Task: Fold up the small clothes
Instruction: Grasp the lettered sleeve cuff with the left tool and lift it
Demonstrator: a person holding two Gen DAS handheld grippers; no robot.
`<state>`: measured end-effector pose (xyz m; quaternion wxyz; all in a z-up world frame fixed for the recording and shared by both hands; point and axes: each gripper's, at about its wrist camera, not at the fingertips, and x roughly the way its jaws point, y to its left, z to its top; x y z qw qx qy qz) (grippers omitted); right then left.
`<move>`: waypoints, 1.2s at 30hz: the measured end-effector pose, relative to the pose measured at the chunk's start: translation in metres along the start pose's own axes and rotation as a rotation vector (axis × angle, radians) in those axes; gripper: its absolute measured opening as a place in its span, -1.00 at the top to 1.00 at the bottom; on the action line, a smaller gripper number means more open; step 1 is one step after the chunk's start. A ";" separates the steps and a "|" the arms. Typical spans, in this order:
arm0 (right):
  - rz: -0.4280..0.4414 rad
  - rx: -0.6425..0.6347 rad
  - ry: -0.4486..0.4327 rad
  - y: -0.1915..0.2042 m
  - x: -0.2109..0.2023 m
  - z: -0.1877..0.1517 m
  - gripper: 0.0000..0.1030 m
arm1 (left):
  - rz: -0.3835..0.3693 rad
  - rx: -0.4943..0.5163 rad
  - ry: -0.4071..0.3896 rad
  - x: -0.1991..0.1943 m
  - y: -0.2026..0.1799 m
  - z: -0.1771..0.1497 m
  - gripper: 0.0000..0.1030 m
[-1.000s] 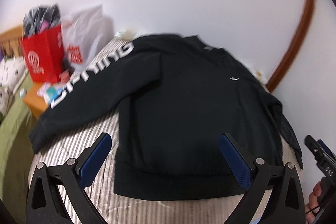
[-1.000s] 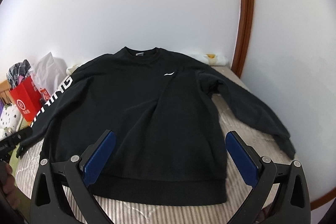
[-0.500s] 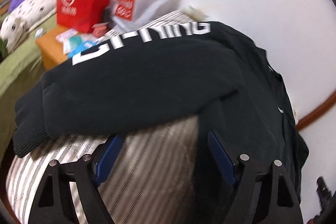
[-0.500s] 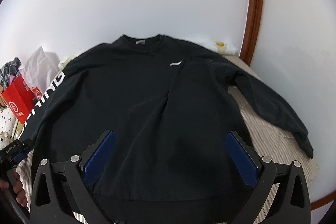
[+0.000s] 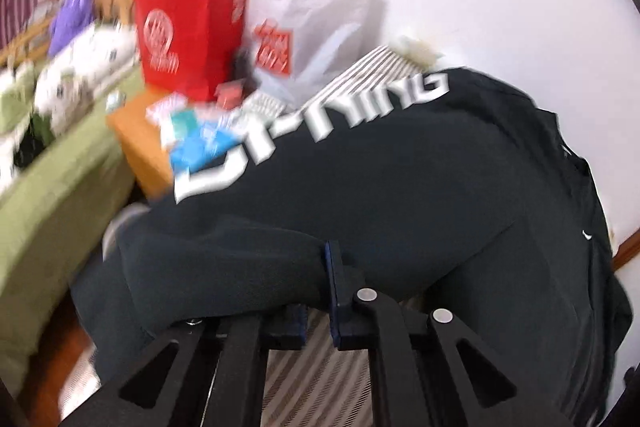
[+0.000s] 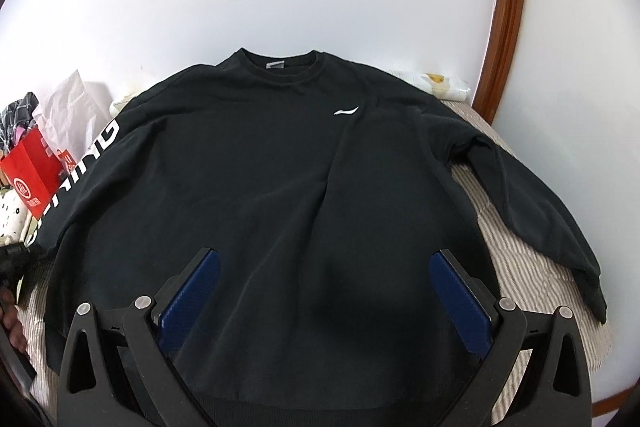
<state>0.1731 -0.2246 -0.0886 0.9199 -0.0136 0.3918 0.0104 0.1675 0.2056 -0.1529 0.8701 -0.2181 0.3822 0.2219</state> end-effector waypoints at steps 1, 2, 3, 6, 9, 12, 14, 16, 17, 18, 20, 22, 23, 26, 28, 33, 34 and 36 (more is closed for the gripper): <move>0.002 0.000 -0.005 -0.005 0.000 0.002 -0.99 | -0.002 0.029 -0.027 -0.008 -0.009 0.005 0.87; 0.003 0.000 -0.007 -0.008 -0.001 0.004 -0.99 | -0.011 0.059 -0.056 -0.018 -0.022 0.013 0.87; 0.002 -0.001 -0.011 -0.013 -0.002 0.005 -0.99 | -0.028 0.077 -0.073 -0.025 -0.031 0.019 0.87; -0.017 0.001 -0.029 -0.028 -0.005 0.010 -0.99 | -0.096 0.142 -0.126 -0.045 -0.068 0.037 0.87; -0.041 -0.005 -0.051 -0.046 -0.008 0.014 -0.99 | -0.155 0.226 -0.184 -0.061 -0.116 0.051 0.87; -0.066 0.005 -0.065 -0.066 -0.010 0.015 -0.99 | -0.231 0.307 -0.205 -0.067 -0.172 0.056 0.87; -0.078 0.027 -0.067 -0.082 -0.009 0.015 -0.99 | -0.266 0.352 -0.211 -0.068 -0.201 0.053 0.87; -0.088 0.051 -0.065 -0.099 -0.008 0.014 -0.99 | -0.311 0.401 -0.206 -0.065 -0.236 0.046 0.87; -0.094 0.065 -0.063 -0.107 -0.007 0.013 -0.99 | -0.328 0.424 -0.199 -0.062 -0.252 0.043 0.87; -0.098 0.074 -0.061 -0.113 -0.005 0.012 -0.99 | -0.354 0.458 -0.187 -0.058 -0.273 0.036 0.87; -0.108 0.088 -0.053 -0.126 -0.001 0.007 -0.99 | -0.390 0.502 -0.162 -0.051 -0.302 0.027 0.87; -0.111 0.114 -0.051 -0.138 0.002 -0.002 -0.99 | -0.413 0.558 -0.139 -0.045 -0.334 0.011 0.87; -0.104 0.126 -0.045 -0.142 0.004 -0.006 -0.99 | -0.417 0.590 -0.130 -0.039 -0.351 0.003 0.87; -0.072 0.176 -0.028 -0.156 0.008 -0.020 -0.99 | -0.421 0.639 -0.095 -0.028 -0.385 -0.017 0.87; -0.062 0.201 -0.019 -0.164 0.010 -0.025 -0.99 | -0.417 0.653 -0.052 -0.017 -0.400 -0.030 0.87; -0.080 0.191 -0.011 -0.167 0.011 -0.025 -0.99 | -0.412 0.644 0.071 0.002 -0.402 -0.045 0.38; -0.087 0.175 -0.014 -0.164 0.010 -0.024 -0.99 | -0.418 0.635 0.089 0.004 -0.397 -0.045 0.05; -0.089 0.146 -0.019 -0.158 0.008 -0.020 -0.99 | -0.440 0.611 0.088 -0.001 -0.384 -0.042 -0.08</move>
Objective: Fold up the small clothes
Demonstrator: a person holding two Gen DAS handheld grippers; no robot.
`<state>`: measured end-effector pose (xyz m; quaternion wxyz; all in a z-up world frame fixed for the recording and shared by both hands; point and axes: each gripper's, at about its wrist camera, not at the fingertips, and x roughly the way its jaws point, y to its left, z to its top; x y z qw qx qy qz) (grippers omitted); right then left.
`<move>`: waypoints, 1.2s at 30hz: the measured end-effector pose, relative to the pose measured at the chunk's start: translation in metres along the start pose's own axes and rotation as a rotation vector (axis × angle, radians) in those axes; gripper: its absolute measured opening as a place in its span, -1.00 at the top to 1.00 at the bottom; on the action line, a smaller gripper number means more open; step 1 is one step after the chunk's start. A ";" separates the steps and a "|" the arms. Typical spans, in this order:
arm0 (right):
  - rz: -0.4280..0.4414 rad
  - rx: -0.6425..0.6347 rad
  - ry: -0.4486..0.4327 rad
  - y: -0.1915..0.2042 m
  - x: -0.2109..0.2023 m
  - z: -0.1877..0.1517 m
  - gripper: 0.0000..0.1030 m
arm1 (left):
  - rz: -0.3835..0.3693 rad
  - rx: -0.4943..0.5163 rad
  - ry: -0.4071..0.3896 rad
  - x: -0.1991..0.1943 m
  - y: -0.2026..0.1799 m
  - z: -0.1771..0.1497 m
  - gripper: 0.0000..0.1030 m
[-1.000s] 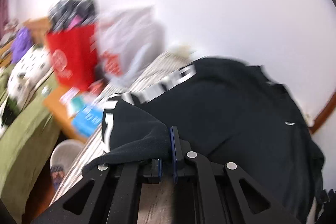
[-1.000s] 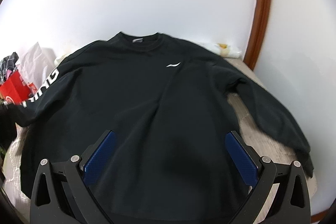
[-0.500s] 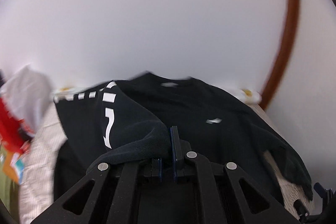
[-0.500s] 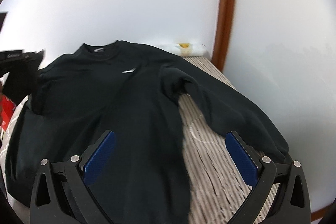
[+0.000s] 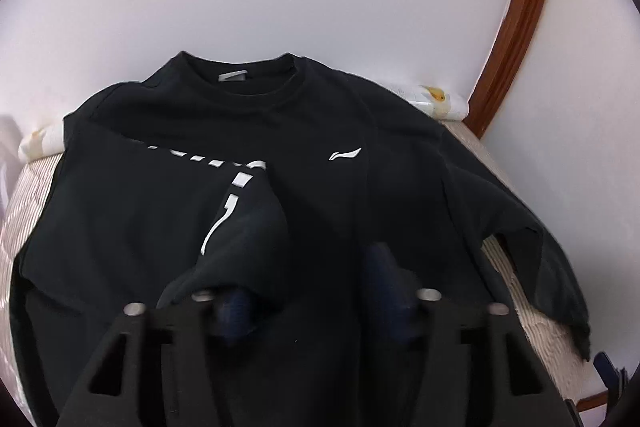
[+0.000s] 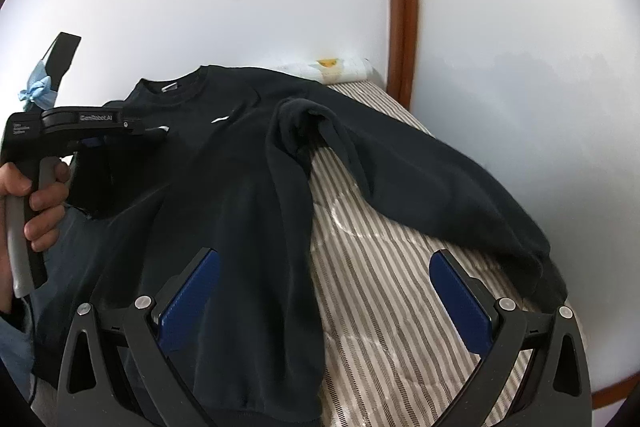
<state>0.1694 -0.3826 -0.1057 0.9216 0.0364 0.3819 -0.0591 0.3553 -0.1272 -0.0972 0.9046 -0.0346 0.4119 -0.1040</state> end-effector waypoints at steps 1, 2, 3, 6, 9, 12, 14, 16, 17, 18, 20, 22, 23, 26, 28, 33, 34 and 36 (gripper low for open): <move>0.005 -0.016 -0.002 0.007 0.000 0.003 -0.99 | -0.008 -0.001 -0.012 -0.006 0.004 -0.001 -0.08; 0.008 -0.026 -0.003 0.011 -0.002 0.004 -0.99 | -0.015 0.001 -0.020 -0.013 0.010 -0.001 -0.08; 0.012 -0.039 -0.002 0.018 -0.001 0.006 -0.99 | -0.022 0.000 -0.030 -0.024 0.018 -0.003 -0.10; 0.020 -0.091 0.006 0.046 0.004 0.015 -0.99 | -0.022 -0.003 -0.059 -0.050 0.045 -0.003 -0.22; 0.077 -0.131 0.008 0.079 0.011 0.024 -0.92 | 0.063 -0.031 -0.113 -0.074 0.087 -0.009 -0.33; 0.144 -0.162 0.041 0.117 0.029 0.038 -0.68 | 0.123 -0.079 -0.118 -0.085 0.130 -0.015 -0.34; 0.174 -0.188 0.047 0.142 0.040 0.046 -0.58 | 0.164 -0.116 -0.104 -0.090 0.162 -0.021 -0.35; 0.198 -0.222 0.051 0.169 0.049 0.052 -0.56 | 0.219 -0.154 -0.078 -0.088 0.195 -0.026 -0.35; 0.213 -0.238 0.052 0.183 0.053 0.054 -0.56 | 0.236 -0.165 -0.066 -0.086 0.207 -0.027 -0.35; 0.233 -0.253 0.054 0.195 0.057 0.055 -0.56 | 0.262 -0.179 -0.048 -0.082 0.223 -0.029 -0.35; 0.274 -0.281 0.080 0.221 0.069 0.056 -0.57 | 0.290 -0.193 -0.021 -0.072 0.243 -0.032 -0.35; 0.316 -0.322 0.119 0.246 0.083 0.052 -0.57 | 0.311 -0.198 -0.005 -0.060 0.254 -0.032 -0.35; 0.325 -0.343 0.136 0.258 0.089 0.048 -0.57 | 0.317 -0.199 0.000 -0.054 0.259 -0.033 -0.35; 0.297 -0.424 0.189 0.284 0.117 0.032 -0.57 | 0.322 -0.207 0.014 -0.032 0.268 -0.035 -0.35; 0.200 -0.456 0.189 0.289 0.134 0.025 -0.46 | 0.309 -0.212 0.028 -0.018 0.272 -0.038 -0.35; 0.221 -0.423 0.131 0.262 0.127 0.040 0.72 | 0.312 -0.187 0.043 -0.006 0.269 -0.046 -0.35; 0.241 -0.392 0.114 0.253 0.122 0.047 0.72 | 0.314 -0.183 0.042 -0.005 0.268 -0.046 -0.35; 0.227 -0.340 0.052 0.227 0.109 0.063 0.72 | 0.316 -0.181 0.045 -0.003 0.268 -0.048 -0.35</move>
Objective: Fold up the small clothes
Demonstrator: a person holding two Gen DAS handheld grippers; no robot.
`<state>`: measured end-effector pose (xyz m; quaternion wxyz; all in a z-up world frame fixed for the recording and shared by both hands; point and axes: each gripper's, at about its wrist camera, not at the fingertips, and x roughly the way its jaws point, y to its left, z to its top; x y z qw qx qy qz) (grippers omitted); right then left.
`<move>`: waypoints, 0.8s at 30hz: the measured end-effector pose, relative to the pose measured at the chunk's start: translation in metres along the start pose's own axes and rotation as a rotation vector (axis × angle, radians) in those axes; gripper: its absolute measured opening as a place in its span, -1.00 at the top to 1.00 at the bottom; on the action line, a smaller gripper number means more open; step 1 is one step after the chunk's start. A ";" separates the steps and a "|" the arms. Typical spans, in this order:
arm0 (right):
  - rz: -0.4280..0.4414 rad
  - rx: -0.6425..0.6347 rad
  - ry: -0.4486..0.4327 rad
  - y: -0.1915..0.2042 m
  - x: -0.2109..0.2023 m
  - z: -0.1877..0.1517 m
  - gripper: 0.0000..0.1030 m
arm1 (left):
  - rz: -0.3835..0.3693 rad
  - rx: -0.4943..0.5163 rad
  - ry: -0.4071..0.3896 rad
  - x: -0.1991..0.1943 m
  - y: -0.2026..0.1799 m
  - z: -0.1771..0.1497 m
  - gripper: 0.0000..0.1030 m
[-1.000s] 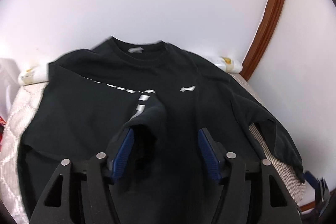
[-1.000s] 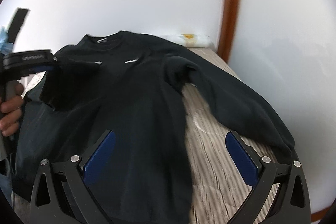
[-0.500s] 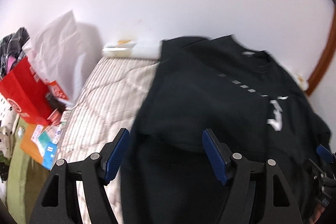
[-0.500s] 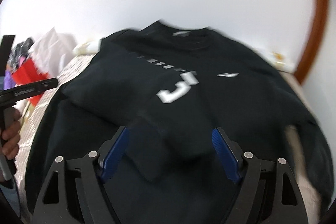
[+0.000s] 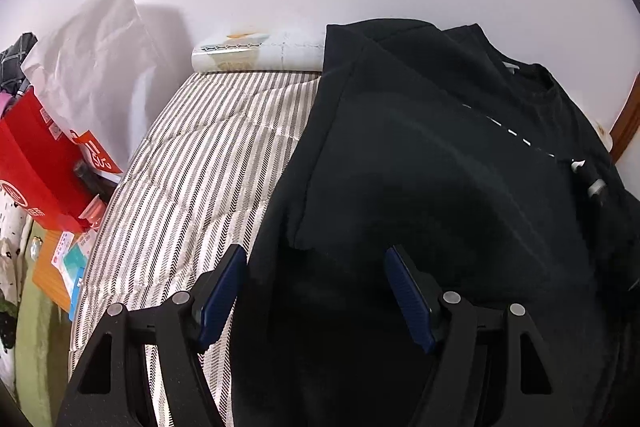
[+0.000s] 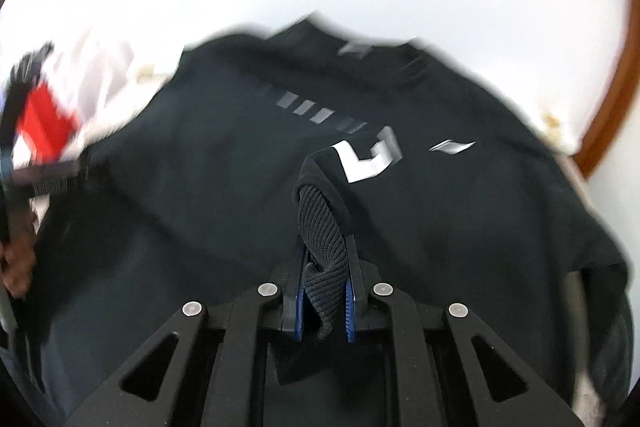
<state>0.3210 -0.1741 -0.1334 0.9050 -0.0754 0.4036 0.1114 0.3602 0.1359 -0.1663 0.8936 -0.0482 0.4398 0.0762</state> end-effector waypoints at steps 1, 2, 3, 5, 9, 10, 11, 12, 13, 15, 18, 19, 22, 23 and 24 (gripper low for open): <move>-0.029 0.022 -0.028 -0.016 -0.008 0.003 0.72 | 0.000 -0.001 0.002 0.001 0.000 -0.001 -0.35; -0.054 0.055 -0.047 -0.034 -0.015 0.007 0.72 | -0.001 -0.002 0.005 0.003 0.001 -0.002 -0.35; -0.066 0.090 -0.052 -0.052 -0.018 0.009 0.72 | -0.001 -0.004 0.008 0.003 0.002 -0.002 -0.35; -0.091 0.174 -0.039 -0.091 -0.016 0.010 0.72 | -0.006 -0.016 0.015 0.005 0.005 -0.004 -0.35; -0.152 0.266 0.056 -0.143 0.008 -0.003 0.54 | -0.010 -0.037 0.020 0.005 0.012 -0.006 -0.35; -0.163 0.277 0.081 -0.150 0.012 -0.007 0.51 | -0.009 -0.036 0.019 0.005 0.013 -0.006 -0.35; -0.189 0.283 0.099 -0.156 0.014 -0.013 0.48 | -0.006 -0.036 0.018 0.004 0.013 -0.007 -0.35; -0.214 0.290 0.099 -0.159 0.011 -0.018 0.42 | -0.003 -0.036 0.017 0.003 0.013 -0.007 -0.35; -0.241 0.301 0.087 -0.163 0.007 -0.022 0.40 | -0.003 -0.038 0.018 0.003 0.014 -0.007 -0.35; -0.251 0.307 0.068 -0.166 -0.006 -0.028 0.25 | -0.002 -0.040 0.025 0.001 0.014 -0.008 -0.35; -0.268 0.308 0.056 -0.181 -0.028 -0.043 0.05 | -0.004 -0.045 0.024 -0.006 0.012 -0.009 -0.35; -0.278 0.304 0.056 -0.186 -0.037 -0.049 0.02 | -0.005 -0.039 0.025 -0.010 0.010 -0.010 -0.35; -0.306 0.306 0.074 -0.200 -0.060 -0.069 -0.16 | -0.004 -0.016 0.025 -0.023 0.004 -0.015 -0.35; -0.307 0.310 0.081 -0.201 -0.066 -0.078 -0.24 | -0.007 -0.005 0.023 -0.030 0.001 -0.019 -0.35; -0.303 0.318 0.086 -0.206 -0.073 -0.087 -0.29 | -0.008 0.003 0.022 -0.035 -0.001 -0.023 -0.35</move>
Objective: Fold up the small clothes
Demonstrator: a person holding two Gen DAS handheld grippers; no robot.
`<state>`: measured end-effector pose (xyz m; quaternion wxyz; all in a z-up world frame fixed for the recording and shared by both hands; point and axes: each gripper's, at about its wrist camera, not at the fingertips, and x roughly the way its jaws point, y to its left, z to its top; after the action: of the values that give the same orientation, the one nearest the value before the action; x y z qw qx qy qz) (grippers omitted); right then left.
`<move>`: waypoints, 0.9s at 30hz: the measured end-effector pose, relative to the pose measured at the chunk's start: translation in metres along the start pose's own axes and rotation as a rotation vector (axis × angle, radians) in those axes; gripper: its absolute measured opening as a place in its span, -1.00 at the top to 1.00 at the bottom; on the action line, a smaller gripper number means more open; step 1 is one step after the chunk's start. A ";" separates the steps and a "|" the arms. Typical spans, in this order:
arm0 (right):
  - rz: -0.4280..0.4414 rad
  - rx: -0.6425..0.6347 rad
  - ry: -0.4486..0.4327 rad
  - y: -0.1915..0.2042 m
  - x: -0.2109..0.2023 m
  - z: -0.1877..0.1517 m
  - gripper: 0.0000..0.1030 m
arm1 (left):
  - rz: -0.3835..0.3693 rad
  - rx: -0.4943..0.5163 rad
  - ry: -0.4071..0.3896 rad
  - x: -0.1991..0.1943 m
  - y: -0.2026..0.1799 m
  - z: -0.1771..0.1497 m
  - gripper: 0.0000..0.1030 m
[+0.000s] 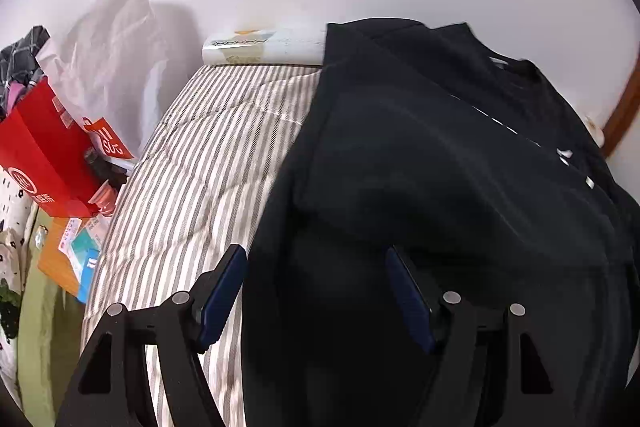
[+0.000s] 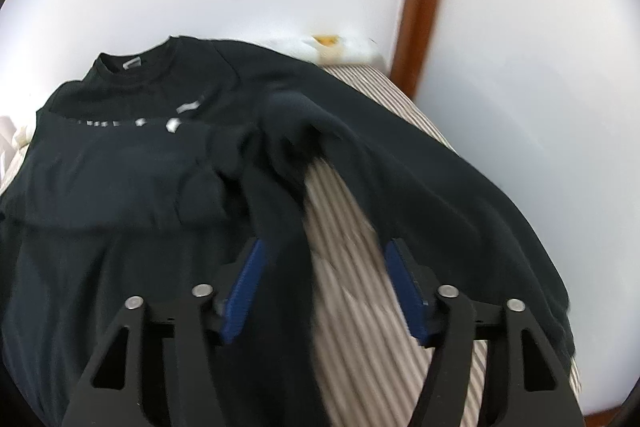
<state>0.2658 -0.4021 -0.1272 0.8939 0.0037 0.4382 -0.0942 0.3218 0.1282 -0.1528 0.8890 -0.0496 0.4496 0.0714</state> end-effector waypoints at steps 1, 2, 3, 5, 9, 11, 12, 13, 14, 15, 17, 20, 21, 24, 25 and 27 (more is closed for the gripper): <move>0.010 0.011 0.009 -0.009 -0.004 -0.011 -0.30 | 0.003 0.009 0.000 -0.005 -0.002 -0.005 -0.35; 0.023 0.015 0.021 -0.014 -0.007 -0.020 -0.30 | 0.008 0.014 -0.001 -0.010 -0.004 -0.012 -0.35; 0.040 0.016 0.039 -0.019 -0.008 -0.028 -0.30 | 0.014 0.022 -0.001 -0.016 -0.006 -0.022 -0.35; 0.076 0.022 0.062 -0.025 -0.012 -0.048 -0.30 | 0.018 0.038 0.008 -0.022 -0.010 -0.038 -0.35; 0.160 0.005 0.078 -0.019 -0.020 -0.080 -0.30 | 0.020 0.071 0.030 -0.038 -0.011 -0.081 -0.35; 0.152 -0.017 0.080 -0.011 -0.021 -0.093 -0.30 | 0.011 0.073 0.033 -0.046 -0.007 -0.099 -0.35; 0.145 -0.022 0.084 -0.009 -0.020 -0.100 -0.26 | 0.001 0.072 0.035 -0.052 -0.004 -0.110 -0.35; 0.145 -0.021 0.083 -0.007 -0.020 -0.104 -0.20 | -0.008 0.070 0.037 -0.055 -0.002 -0.115 -0.35; 0.153 -0.015 0.074 -0.006 -0.021 -0.108 -0.05 | -0.024 0.069 0.040 -0.058 0.000 -0.122 -0.35; 0.164 -0.006 0.056 -0.005 -0.023 -0.112 0.07 | -0.036 0.071 0.042 -0.060 0.001 -0.128 -0.35; 0.166 -0.007 0.035 -0.003 -0.026 -0.116 0.36 | -0.044 0.063 0.041 -0.063 0.004 -0.140 -0.35; 0.188 0.005 0.014 -0.001 -0.029 -0.121 0.80 | -0.068 0.014 0.010 -0.066 0.012 -0.149 -0.08; 0.183 0.010 0.008 0.000 -0.030 -0.122 0.83 | -0.062 0.008 -0.002 -0.066 0.013 -0.149 0.07; 0.187 0.041 -0.002 -0.002 -0.035 -0.125 0.85 | -0.106 -0.021 -0.004 -0.069 0.018 -0.150 0.87; 0.198 0.051 -0.012 -0.004 -0.039 -0.125 0.85 | -0.113 -0.037 -0.006 -0.070 0.021 -0.151 0.88; 0.202 0.047 -0.023 -0.006 -0.045 -0.125 0.85 | -0.113 -0.044 -0.007 -0.074 0.023 -0.154 0.89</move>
<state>0.1401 -0.3895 -0.1690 0.9035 0.0675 0.4229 -0.0140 0.1527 0.1210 -0.1841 0.8919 -0.0942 0.4412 0.0311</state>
